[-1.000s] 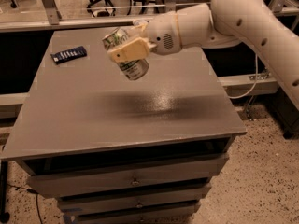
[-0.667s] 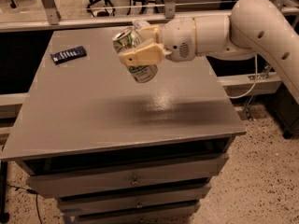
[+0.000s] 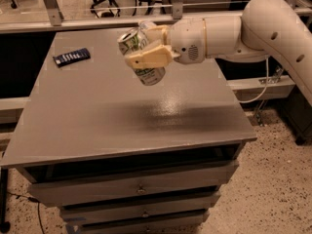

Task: Place 7up can upright

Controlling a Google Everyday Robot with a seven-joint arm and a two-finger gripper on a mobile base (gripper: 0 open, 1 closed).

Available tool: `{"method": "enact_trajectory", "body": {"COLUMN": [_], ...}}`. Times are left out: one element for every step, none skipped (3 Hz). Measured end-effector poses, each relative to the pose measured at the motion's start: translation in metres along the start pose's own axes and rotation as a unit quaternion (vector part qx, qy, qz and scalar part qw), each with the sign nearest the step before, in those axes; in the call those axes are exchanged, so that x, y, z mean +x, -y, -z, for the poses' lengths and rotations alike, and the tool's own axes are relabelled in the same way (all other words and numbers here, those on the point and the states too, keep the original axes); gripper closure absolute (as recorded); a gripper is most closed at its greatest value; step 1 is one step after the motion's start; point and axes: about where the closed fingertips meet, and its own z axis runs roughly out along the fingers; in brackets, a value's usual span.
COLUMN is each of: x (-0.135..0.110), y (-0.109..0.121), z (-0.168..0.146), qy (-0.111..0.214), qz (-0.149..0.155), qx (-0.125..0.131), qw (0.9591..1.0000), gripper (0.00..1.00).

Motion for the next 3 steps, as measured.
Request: {"method": "enact_trajectory", "body": {"x": [0.003, 0.011, 0.014], "y": [-0.006, -0.014, -0.019], "z": [0.005, 0.011, 0.012], "qy": [0.042, 0.086, 0.123], "qz": [0.004, 0.011, 0.022], "qx": [0.006, 0.007, 0.001], "qw": [0.9991, 0.9962, 0.9922], "gripper": [1.0, 1.0, 1.0]}}
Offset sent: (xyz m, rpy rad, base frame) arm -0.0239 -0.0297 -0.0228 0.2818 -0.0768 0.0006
